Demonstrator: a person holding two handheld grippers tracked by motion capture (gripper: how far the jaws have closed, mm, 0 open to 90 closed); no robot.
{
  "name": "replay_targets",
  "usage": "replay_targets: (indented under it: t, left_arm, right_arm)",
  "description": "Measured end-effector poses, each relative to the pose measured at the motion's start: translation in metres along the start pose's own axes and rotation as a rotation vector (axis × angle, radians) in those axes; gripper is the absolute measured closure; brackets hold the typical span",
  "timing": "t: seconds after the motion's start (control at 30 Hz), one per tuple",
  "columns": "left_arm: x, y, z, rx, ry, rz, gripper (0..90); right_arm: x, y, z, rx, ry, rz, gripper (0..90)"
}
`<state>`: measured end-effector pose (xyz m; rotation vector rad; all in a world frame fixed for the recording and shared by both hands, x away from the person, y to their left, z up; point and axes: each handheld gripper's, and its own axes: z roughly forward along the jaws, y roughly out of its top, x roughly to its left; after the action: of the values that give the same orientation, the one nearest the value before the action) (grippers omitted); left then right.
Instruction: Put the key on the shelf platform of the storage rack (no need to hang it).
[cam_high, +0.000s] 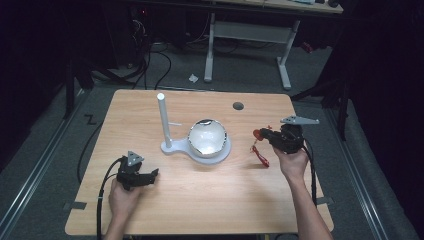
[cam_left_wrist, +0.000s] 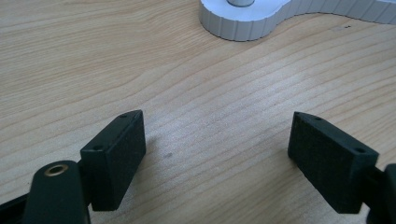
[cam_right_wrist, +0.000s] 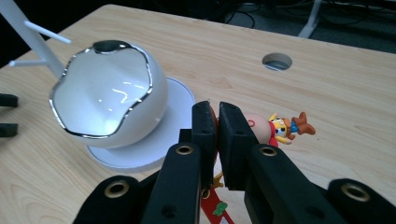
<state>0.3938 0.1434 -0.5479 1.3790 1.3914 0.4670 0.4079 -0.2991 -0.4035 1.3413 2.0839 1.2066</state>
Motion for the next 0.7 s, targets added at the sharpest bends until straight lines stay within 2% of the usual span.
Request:
replay_targets:
  t: [0.27,0.7]
  left_arm:
    - [0.0,0.0,0.0,0.0,0.0,0.0,19.5]
    - [0.0,0.0,0.0,0.0,0.0,0.0,19.5]
  right_arm:
    - [0.012,0.013,-0.013,-0.03,0.033,-0.036,86.0]
    - [0.036,0.032,-0.02,-0.054,0.126,-0.072,86.1]
